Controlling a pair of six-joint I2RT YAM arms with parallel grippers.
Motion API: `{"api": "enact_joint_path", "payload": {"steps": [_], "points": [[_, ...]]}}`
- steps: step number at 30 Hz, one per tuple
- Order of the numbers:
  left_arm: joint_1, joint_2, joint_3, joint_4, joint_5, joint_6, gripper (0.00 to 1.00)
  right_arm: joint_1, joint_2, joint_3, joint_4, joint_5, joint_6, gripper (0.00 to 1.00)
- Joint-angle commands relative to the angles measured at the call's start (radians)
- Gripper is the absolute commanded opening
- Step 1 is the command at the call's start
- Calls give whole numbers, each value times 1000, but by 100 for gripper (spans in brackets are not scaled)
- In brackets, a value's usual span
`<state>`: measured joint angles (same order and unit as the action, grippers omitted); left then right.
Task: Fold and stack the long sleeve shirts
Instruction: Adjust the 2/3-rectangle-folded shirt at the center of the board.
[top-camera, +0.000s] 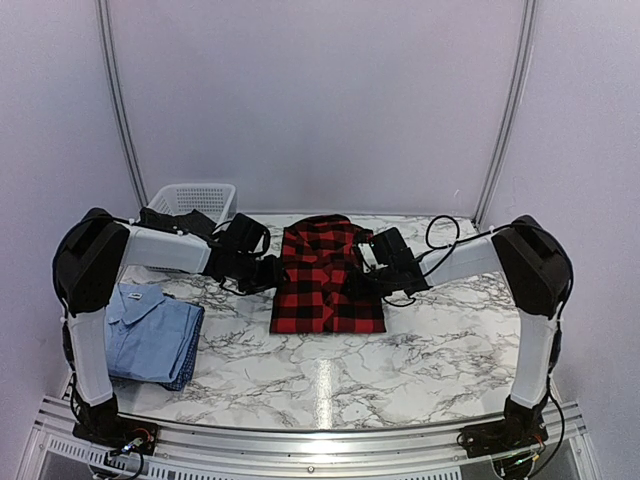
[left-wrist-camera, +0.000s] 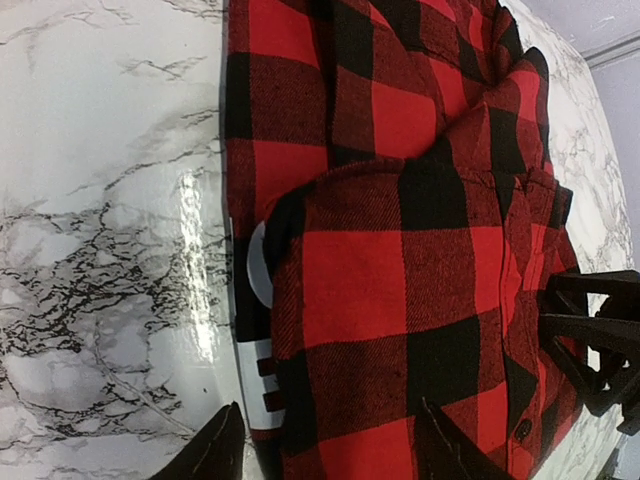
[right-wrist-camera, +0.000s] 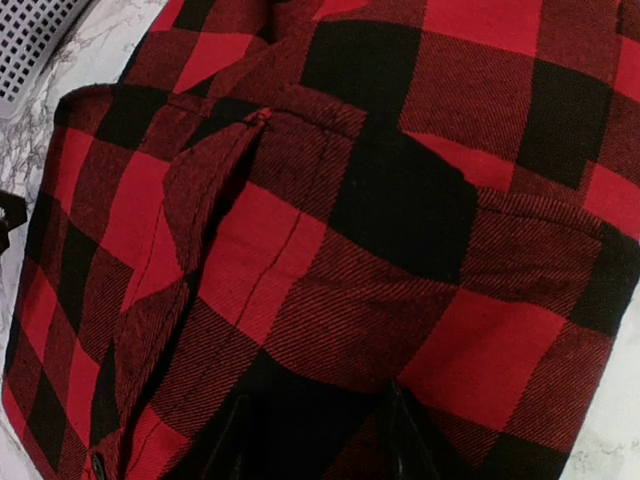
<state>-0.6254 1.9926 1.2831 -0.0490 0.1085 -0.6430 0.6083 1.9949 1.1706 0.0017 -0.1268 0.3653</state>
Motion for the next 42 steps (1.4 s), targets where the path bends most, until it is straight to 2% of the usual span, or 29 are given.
{"api": "enact_joint_path", "payload": {"steps": [1, 4, 7, 17, 25, 34, 42], "points": [[-11, -39, -8, 25, 34, -7, 60, 36, -22, -64, -35, 100, 31, 55], [-16, -42, -11, 26, 38, -14, 60, 37, -47, -68, -40, 113, 21, 64], [-16, -65, -28, 26, 26, -22, 60, 36, -85, -42, -74, 122, 5, 67], [-16, -183, -195, 76, 33, -83, 59, 71, -223, -33, -159, 220, -18, 68], [-23, -249, -306, 98, 56, -113, 59, 125, -135, -36, -208, 297, -11, 69], [-39, -284, -392, 122, 98, -142, 59, 130, -151, -174, -197, 335, 11, 73], [-71, -302, -426, 140, 121, -169, 57, 130, -353, -265, -189, 269, 49, 79]]}}
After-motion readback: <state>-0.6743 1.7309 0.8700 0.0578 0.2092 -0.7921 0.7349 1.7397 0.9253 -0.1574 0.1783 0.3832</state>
